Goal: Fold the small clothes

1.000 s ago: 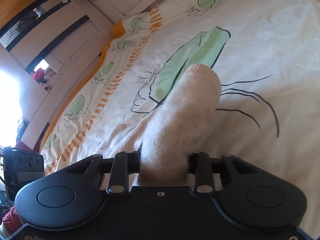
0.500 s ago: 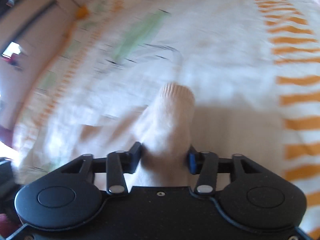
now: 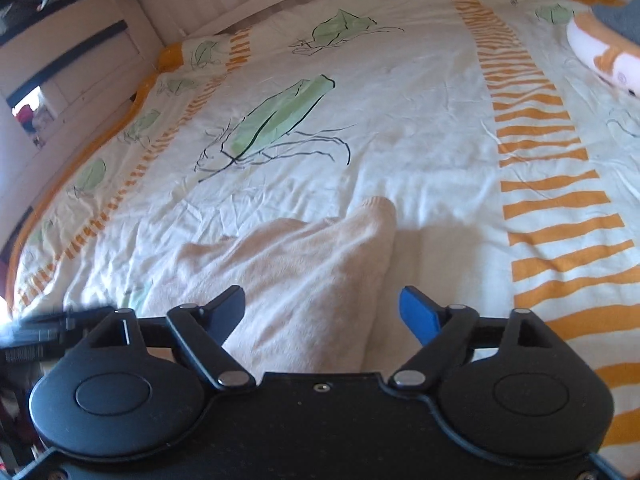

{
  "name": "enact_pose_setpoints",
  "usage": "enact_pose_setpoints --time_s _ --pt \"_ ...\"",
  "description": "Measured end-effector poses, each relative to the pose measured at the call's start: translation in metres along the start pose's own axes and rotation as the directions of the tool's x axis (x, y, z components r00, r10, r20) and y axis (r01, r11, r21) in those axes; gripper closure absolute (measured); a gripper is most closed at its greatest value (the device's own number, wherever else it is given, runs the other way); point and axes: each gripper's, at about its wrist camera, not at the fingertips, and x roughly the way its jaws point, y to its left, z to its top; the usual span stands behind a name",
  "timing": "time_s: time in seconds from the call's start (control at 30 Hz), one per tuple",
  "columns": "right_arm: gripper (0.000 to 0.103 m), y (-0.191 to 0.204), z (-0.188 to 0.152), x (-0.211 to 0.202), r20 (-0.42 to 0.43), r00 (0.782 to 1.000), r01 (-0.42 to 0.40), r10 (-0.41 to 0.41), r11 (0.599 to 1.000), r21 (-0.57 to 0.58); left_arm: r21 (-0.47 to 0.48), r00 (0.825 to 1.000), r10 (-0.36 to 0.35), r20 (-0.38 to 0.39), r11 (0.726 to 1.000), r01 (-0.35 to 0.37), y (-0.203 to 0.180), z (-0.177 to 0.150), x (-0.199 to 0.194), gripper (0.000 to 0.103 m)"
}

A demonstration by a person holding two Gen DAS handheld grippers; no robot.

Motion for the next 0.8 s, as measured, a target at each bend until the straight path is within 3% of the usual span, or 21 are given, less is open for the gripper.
enact_pose_setpoints --time_s 0.1,0.2,0.3,0.37,0.5,0.63,0.8 --pt "0.013 0.007 -0.009 0.008 -0.03 1.0 0.01 -0.011 1.0 -0.02 -0.011 1.0 0.002 -0.011 1.0 -0.002 -0.01 0.014 0.02 0.044" --pt "0.011 0.011 -0.023 0.019 -0.098 0.993 0.052 -0.059 0.996 -0.076 0.036 0.994 0.099 -0.033 0.995 -0.098 -0.012 0.013 0.048 0.044" --pt "0.004 0.011 -0.038 0.025 -0.156 0.983 0.074 -0.093 0.99 -0.122 0.012 0.986 0.148 -0.081 0.989 -0.147 0.006 0.002 0.071 0.039" --pt "0.002 0.01 -0.044 0.022 -0.165 0.981 0.081 -0.101 0.989 -0.123 -0.026 0.984 0.159 -0.075 0.987 -0.162 0.021 -0.005 0.072 0.026" --pt "0.001 0.016 -0.052 0.018 -0.183 0.974 0.101 -0.131 0.981 -0.164 -0.101 0.987 0.146 -0.067 0.983 -0.152 0.037 -0.01 0.059 0.024" --pt "0.001 0.021 -0.051 0.0 -0.137 0.982 0.106 -0.127 0.983 -0.153 -0.1 0.985 0.173 0.005 0.98 -0.172 0.03 -0.011 0.021 0.026" --pt "0.0 0.032 -0.051 -0.047 0.007 0.993 0.119 -0.119 0.985 -0.127 -0.103 0.99 0.129 0.054 0.987 -0.123 0.012 -0.021 -0.03 0.025"
